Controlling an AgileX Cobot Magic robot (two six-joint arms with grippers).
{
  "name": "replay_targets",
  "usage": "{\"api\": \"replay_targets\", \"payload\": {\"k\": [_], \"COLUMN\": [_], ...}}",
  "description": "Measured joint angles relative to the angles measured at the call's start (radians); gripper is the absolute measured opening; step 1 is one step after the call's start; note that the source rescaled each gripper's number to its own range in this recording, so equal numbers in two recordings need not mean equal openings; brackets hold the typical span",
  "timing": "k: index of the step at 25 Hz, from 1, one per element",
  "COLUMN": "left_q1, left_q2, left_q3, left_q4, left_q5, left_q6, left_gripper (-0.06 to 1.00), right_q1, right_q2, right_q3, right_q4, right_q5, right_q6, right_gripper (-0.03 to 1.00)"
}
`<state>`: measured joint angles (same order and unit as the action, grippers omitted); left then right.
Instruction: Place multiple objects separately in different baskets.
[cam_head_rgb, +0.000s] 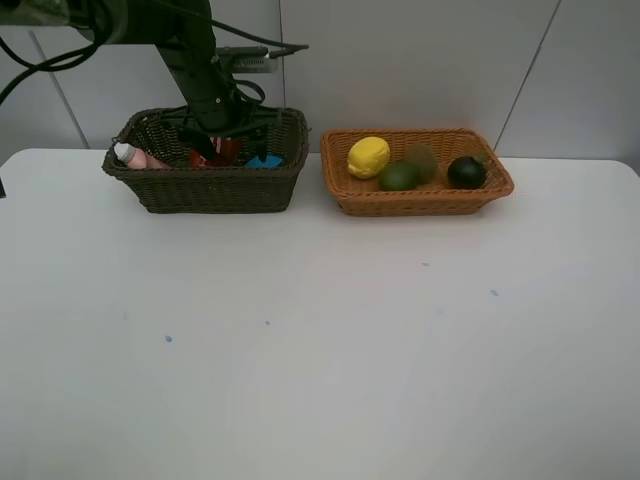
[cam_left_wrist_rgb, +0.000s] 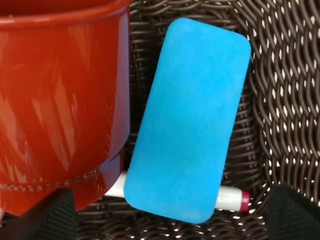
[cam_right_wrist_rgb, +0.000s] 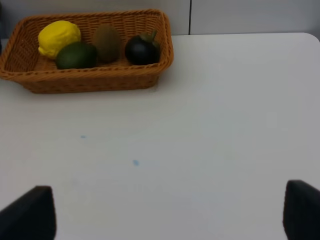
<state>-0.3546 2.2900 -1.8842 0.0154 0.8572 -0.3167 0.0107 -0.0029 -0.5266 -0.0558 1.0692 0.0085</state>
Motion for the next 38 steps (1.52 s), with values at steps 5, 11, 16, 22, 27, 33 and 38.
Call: {"api": "replay_targets", "payload": {"k": [5, 11, 16, 22, 27, 33, 38], "left_q1": [0.0, 0.0, 0.0, 0.0, 0.0, 0.0, 0.0], "left_q2": [0.0, -0.057, -0.207, -0.417, -0.598, -0.877, -1.164], "left_q3": [0.0, 0.0, 0.0, 0.0, 0.018, 0.233, 0.486], "left_q4": [0.0, 0.003, 0.036, 0.06, 0.072, 0.12, 0.125], "left_q5": [0.0, 0.051, 0.178, 0.287, 0.349, 0.353, 0.357], "left_q6": [0.009, 0.024, 0.037, 0.041, 0.041, 0.041, 0.041], "left_gripper": [0.98, 0.98, 0.98, 0.98, 0.98, 0.98, 0.98], "right_q1": [0.0, 0.0, 0.0, 0.0, 0.0, 0.0, 0.0], "right_q2": [0.0, 0.0, 0.0, 0.0, 0.0, 0.0, 0.0], "right_q3": [0.0, 0.0, 0.0, 0.0, 0.0, 0.0, 0.0], "right_q4": [0.0, 0.0, 0.0, 0.0, 0.0, 0.0, 0.0], "right_q5": [0.0, 0.0, 0.0, 0.0, 0.0, 0.0, 0.0], "right_q6": [0.0, 0.0, 0.0, 0.0, 0.0, 0.0, 0.0], "right_gripper": [1.0, 1.0, 1.0, 1.0, 1.0, 1.0, 1.0]}}
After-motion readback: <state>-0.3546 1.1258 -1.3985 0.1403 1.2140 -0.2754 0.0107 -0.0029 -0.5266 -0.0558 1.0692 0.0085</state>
